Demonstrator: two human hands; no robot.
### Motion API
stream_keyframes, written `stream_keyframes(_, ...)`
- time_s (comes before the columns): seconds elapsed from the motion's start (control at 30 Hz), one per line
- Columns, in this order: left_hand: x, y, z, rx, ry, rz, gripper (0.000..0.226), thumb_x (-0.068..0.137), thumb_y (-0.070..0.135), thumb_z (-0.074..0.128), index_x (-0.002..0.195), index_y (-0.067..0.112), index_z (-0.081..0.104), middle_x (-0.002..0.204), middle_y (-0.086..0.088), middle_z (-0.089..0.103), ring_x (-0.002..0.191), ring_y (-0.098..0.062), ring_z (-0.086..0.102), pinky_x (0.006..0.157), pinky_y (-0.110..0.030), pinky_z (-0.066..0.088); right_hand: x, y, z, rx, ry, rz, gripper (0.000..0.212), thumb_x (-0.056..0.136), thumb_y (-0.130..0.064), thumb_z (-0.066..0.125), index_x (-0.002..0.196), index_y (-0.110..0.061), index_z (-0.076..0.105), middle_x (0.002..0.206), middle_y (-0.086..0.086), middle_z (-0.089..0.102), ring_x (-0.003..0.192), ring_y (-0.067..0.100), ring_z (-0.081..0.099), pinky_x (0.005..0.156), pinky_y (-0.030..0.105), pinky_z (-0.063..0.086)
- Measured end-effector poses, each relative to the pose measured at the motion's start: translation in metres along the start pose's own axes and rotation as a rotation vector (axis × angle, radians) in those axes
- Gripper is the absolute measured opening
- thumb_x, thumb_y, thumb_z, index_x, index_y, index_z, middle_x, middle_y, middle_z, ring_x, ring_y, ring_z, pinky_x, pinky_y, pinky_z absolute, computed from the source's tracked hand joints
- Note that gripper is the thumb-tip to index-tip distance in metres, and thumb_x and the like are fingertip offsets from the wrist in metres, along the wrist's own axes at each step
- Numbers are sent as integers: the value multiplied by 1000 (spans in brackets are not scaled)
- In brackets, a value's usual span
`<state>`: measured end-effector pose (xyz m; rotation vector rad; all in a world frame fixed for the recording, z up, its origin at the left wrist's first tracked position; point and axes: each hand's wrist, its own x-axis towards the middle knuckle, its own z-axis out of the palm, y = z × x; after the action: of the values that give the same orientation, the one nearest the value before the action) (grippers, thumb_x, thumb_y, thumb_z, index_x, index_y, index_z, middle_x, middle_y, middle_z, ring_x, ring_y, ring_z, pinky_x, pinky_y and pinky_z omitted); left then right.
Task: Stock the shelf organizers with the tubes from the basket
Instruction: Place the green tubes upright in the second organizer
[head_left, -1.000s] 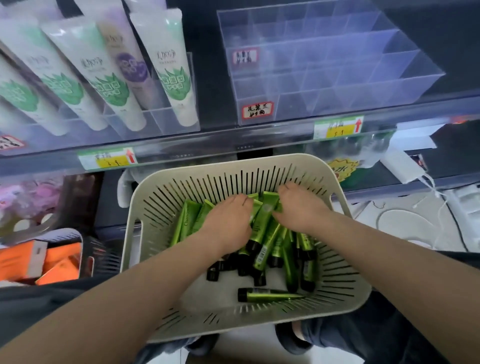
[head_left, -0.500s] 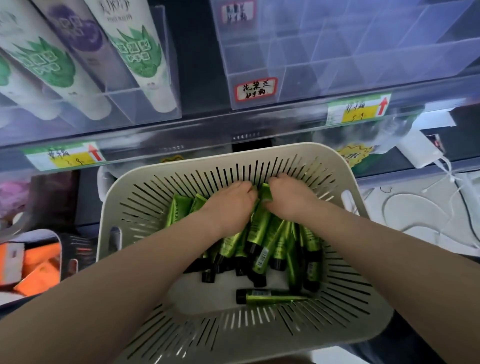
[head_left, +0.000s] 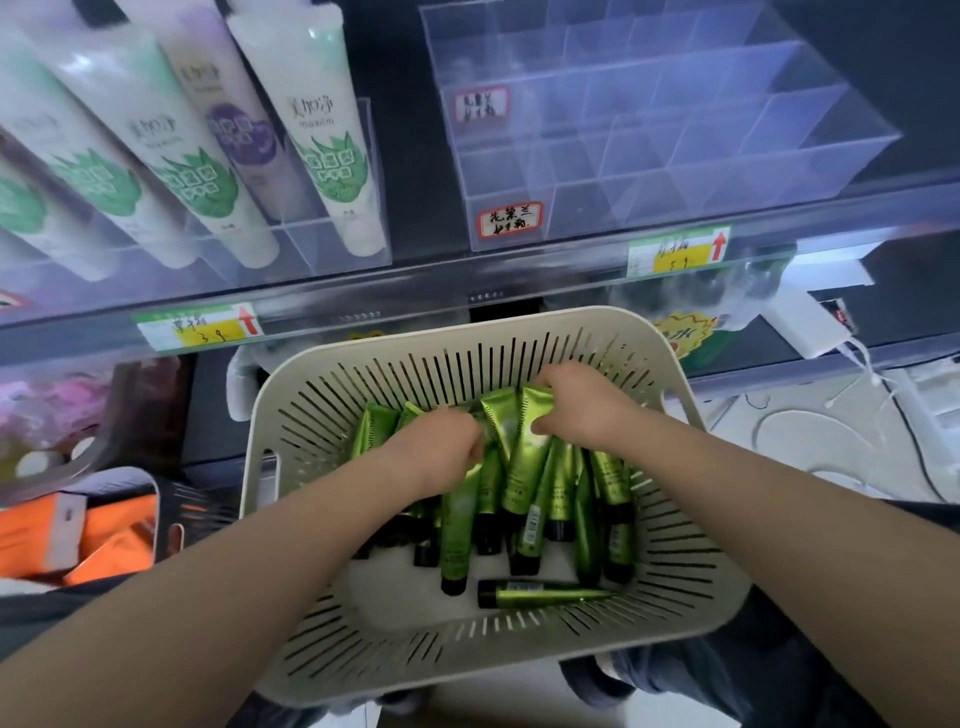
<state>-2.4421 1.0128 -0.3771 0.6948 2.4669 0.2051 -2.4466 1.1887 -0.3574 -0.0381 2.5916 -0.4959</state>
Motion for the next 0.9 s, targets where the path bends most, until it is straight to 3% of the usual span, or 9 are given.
stream_keyframes(0.07, -10, 2, -2, -8, -7, -15, 20, 92, 12, 53, 107, 12, 65, 111, -7, 64, 103, -22, 59, 87, -30, 47, -10, -2, -4, 9, -7, -5, 48, 80, -25, 72, 120, -6, 55, 120, 11, 56, 108, 27, 53, 79, 27, 39)
stream_keyframes(0.23, -32, 10, -7, 0, 64, -20, 21, 92, 13, 50, 108, 14, 64, 110, -5, 65, 102, -21, 59, 85, -29, 46, -34, -12, -13, 29, -27, -39, 41, 81, -20, 71, 119, -8, 60, 117, 7, 59, 99, 21, 55, 77, 24, 38)
stream_keyframes(0.43, -41, 17, -31, 28, 182, 29, 21, 89, 11, 49, 102, 16, 64, 104, -2, 66, 98, -20, 59, 80, -27, 44, -49, -20, -36, 93, -26, -130, 28, 76, -20, 76, 101, -12, 68, 95, -1, 62, 83, 12, 54, 72, 23, 40)
stream_keyframes(0.57, -31, 20, -55, 47, 233, 58, 18, 89, 14, 52, 101, 18, 64, 104, -1, 66, 98, -20, 59, 77, -26, 40, -37, -25, -70, -22, -48, -222, 30, 73, -28, 78, 100, -17, 69, 77, -14, 56, 66, 1, 48, 54, 15, 32)
stream_keyframes(0.67, -22, 21, -74, 38, 239, 47, 15, 89, 19, 54, 99, 21, 64, 105, 0, 66, 98, -19, 59, 78, -26, 41, -21, -27, -91, -64, -112, -280, 34, 72, -29, 79, 102, -17, 68, 71, -18, 49, 71, 4, 51, 56, 16, 35)
stream_keyframes(0.8, -14, 23, -96, 35, 241, 35, 17, 89, 21, 53, 102, 22, 64, 107, 0, 66, 101, -19, 59, 82, -29, 43, -8, -28, -108, -93, -127, -335, 32, 71, -30, 79, 100, -19, 69, 79, -14, 55, 81, 9, 56, 67, 21, 41)
stream_keyframes(0.9, -14, 29, -111, 37, 274, 37, 17, 89, 22, 54, 103, 25, 63, 108, 2, 65, 102, -19, 59, 82, -29, 42, -7, -29, -119, -79, -137, -357, 31, 71, -31, 79, 99, -20, 68, 77, -15, 56, 77, 7, 56, 64, 20, 43)
